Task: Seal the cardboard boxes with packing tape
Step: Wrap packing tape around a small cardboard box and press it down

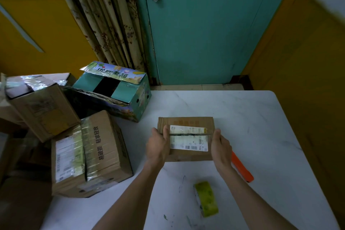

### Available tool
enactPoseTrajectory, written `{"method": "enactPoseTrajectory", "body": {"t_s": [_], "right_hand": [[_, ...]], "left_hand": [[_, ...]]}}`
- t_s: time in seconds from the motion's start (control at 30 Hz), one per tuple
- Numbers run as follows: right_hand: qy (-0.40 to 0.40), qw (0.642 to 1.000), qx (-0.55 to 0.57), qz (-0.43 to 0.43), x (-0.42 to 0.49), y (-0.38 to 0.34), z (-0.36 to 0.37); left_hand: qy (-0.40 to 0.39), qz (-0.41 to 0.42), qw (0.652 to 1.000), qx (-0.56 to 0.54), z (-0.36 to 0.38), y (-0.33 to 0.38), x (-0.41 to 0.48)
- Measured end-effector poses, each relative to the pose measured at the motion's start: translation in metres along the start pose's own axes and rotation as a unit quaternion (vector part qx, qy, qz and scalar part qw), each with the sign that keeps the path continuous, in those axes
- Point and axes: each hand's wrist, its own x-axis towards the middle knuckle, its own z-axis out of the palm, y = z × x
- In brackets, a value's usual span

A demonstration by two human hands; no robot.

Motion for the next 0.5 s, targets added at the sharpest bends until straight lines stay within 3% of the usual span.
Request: {"method": "enactPoseTrajectory", "body": {"t_s": [0.17, 0.27, 0.37, 0.5], "right_hand": [[0.049, 0.987, 0.118, -0.095, -0.024, -0.014, -0.01], [0.073, 0.975, 0.009, -0.21, -0.03, -0.018, 0.001], [0.088, 0.941, -0.1, -0.312, -0.036, -0.02, 0.022], [0.103, 0.911, -0.156, -0.369, -0.048, -0.035, 0.048]], "left_hand": [[-0.03, -0.009, 0.983, -0.179, 0.007, -0.018, 0.001], [-0.025, -0.06, 0.979, -0.193, 0.013, -0.022, 0.002], [-0.011, -0.088, 0.984, -0.156, 0.003, -0.017, 0.006], [-0.014, -0.066, 0.973, -0.223, -0.018, -0.004, 0.001]]}}
